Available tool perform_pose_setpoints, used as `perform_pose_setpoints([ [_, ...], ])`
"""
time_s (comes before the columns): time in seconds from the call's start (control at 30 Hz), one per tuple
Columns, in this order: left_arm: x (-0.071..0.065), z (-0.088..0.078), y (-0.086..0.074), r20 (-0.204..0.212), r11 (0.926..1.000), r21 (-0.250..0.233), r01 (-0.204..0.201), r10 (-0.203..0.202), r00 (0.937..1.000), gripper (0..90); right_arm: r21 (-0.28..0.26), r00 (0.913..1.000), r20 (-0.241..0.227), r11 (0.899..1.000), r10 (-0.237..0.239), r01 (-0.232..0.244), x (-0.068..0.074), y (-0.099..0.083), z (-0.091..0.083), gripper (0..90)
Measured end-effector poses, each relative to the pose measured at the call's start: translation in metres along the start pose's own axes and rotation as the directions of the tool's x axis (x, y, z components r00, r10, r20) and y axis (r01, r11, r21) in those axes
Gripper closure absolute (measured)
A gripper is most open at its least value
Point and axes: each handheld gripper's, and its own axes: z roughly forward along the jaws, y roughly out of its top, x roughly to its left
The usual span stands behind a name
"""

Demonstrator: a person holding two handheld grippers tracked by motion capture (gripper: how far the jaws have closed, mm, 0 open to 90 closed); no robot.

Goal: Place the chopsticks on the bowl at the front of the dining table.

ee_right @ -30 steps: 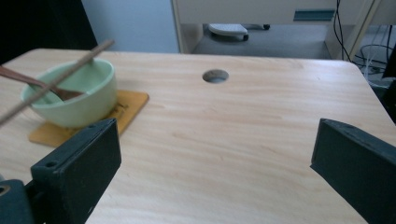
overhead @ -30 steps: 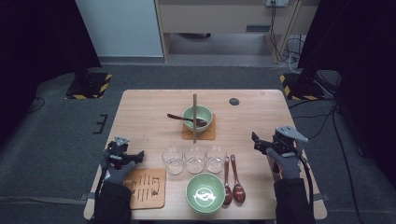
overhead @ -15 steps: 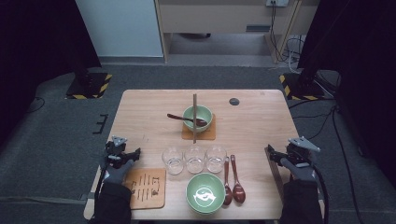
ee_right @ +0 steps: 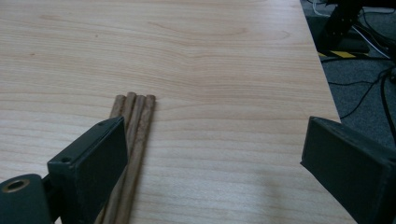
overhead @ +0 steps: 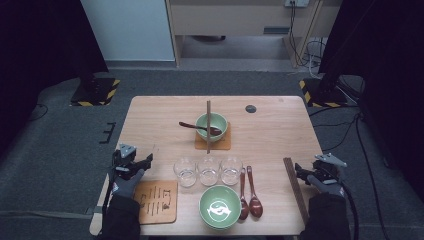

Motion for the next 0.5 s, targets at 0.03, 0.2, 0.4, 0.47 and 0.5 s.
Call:
perform_pose_setpoints([
  [0.03, -0.002, -0.004, 0.003, 0.009, 0.9999, -0.012, -0.005, 0.005, 0.9999, 31.0, 0.004, 1.0, 0.002, 1.0, 0.008, -0.008, -0.003, -0.001, 0.0, 7.1],
  [0.2, -0.008, -0.013, 0.011, 0.021, 0.9986, -0.046, -0.028, 0.029, 0.9994, 30.9, 0.014, 0.9997, 0.02, 1.0, 0.012, -0.012, -0.009, -0.005, 0.002, 7.1],
  [0.4, -0.019, -0.023, 0.02, 0.062, 0.9952, -0.082, -0.053, 0.058, 0.9964, 30.5, 0.017, 0.9994, 0.022, 1.0, 0.026, -0.026, -0.013, -0.007, 0.002, 7.0],
  [0.47, -0.021, -0.026, 0.022, 0.071, 0.9945, -0.09, -0.053, 0.06, 0.9957, 30.5, 0.02, 0.9993, 0.026, 0.999, 0.028, -0.028, -0.014, -0.008, 0.003, 7.0],
  [0.5, -0.025, -0.029, 0.025, 0.084, 0.9932, -0.1, -0.059, 0.067, 0.9942, 30.5, 0.02, 0.9993, 0.025, 0.999, 0.028, -0.029, -0.014, -0.009, 0.003, 6.9],
])
